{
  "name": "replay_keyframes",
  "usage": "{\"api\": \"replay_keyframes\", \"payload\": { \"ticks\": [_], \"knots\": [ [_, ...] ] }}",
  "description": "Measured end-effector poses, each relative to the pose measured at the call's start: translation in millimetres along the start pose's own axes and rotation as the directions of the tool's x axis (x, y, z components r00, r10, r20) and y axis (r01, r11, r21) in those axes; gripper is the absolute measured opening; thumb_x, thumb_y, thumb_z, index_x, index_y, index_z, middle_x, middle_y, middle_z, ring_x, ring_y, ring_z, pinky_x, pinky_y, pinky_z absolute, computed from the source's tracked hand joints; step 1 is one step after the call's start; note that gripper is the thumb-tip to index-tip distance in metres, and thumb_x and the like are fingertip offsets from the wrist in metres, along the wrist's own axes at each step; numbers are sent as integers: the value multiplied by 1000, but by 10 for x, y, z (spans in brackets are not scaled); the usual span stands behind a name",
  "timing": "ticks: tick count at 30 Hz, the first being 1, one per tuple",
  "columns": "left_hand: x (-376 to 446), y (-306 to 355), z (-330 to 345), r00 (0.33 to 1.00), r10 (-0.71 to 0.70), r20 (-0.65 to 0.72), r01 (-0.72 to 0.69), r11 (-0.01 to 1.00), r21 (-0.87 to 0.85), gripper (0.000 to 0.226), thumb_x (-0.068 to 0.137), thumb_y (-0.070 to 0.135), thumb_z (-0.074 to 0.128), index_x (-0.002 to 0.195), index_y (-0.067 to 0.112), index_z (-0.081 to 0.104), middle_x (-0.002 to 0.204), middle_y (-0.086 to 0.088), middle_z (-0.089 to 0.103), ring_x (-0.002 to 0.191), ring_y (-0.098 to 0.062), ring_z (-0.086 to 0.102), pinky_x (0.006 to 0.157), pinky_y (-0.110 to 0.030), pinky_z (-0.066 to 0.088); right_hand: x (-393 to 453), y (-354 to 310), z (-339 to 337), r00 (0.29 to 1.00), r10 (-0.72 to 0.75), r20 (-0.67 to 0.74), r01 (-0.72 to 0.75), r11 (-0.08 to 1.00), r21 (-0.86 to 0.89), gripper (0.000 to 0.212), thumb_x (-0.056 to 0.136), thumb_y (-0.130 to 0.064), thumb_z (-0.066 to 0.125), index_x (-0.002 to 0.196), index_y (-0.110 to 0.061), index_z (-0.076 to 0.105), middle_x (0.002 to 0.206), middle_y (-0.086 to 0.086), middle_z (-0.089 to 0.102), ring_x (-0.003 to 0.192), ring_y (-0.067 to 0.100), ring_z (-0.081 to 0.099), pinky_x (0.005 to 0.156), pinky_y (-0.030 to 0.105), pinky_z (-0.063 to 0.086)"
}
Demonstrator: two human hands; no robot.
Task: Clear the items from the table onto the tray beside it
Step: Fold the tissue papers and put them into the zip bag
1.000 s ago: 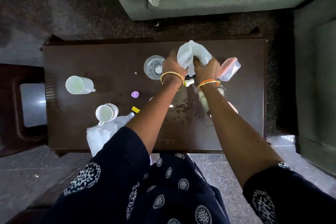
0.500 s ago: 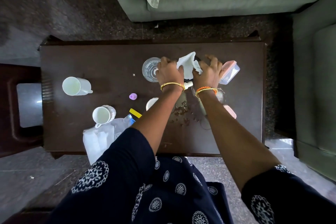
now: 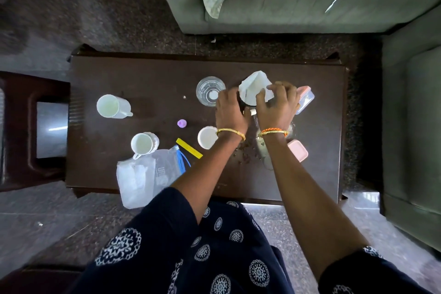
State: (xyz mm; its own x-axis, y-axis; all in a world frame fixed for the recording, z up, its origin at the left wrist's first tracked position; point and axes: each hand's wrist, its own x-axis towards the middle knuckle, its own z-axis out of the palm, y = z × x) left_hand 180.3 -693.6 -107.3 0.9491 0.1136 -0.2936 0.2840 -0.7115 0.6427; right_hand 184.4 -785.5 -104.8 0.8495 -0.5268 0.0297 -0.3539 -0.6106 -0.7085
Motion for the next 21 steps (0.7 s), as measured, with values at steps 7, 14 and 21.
{"api": "replay_keyframes", "payload": {
  "ticks": [7, 14, 21],
  "knots": [
    [-707, -439, -334, 986, 78, -148, -88, 994, -60, 16, 88, 16, 52, 82, 2, 58, 86, -17, 62, 79, -36, 58, 69, -40, 46, -747, -317, -118, 991, -134, 5, 134, 990, 44, 14, 78, -7, 64, 70, 4, 58, 75, 21, 59, 71, 36, 53, 65, 37, 41],
    [-1286, -1609, -900, 927, -299, -226, 293, 954, -60, 16, 84, 12, 55, 92, 0, 61, 96, -22, 62, 96, -39, 56, 83, -44, 44, -1660, -491, 219, 899, -46, 436, 2, 995, 100, 21, 82, -15, 64, 68, -5, 53, 58, 12, 60, 50, 23, 47, 51, 29, 38],
    [-1394, -2866, -1139, 854, -514, 78, 473, 829, 298, 52, 83, 25, 58, 131, 12, 45, 140, -16, 40, 131, -32, 35, 100, -43, 39, -2615, -457, 1085, 505, 40, 862, 80, 992, -93, 23, 82, -11, 57, 104, -7, 60, 111, 16, 64, 106, 30, 59, 92, 34, 44]
  ]
}}
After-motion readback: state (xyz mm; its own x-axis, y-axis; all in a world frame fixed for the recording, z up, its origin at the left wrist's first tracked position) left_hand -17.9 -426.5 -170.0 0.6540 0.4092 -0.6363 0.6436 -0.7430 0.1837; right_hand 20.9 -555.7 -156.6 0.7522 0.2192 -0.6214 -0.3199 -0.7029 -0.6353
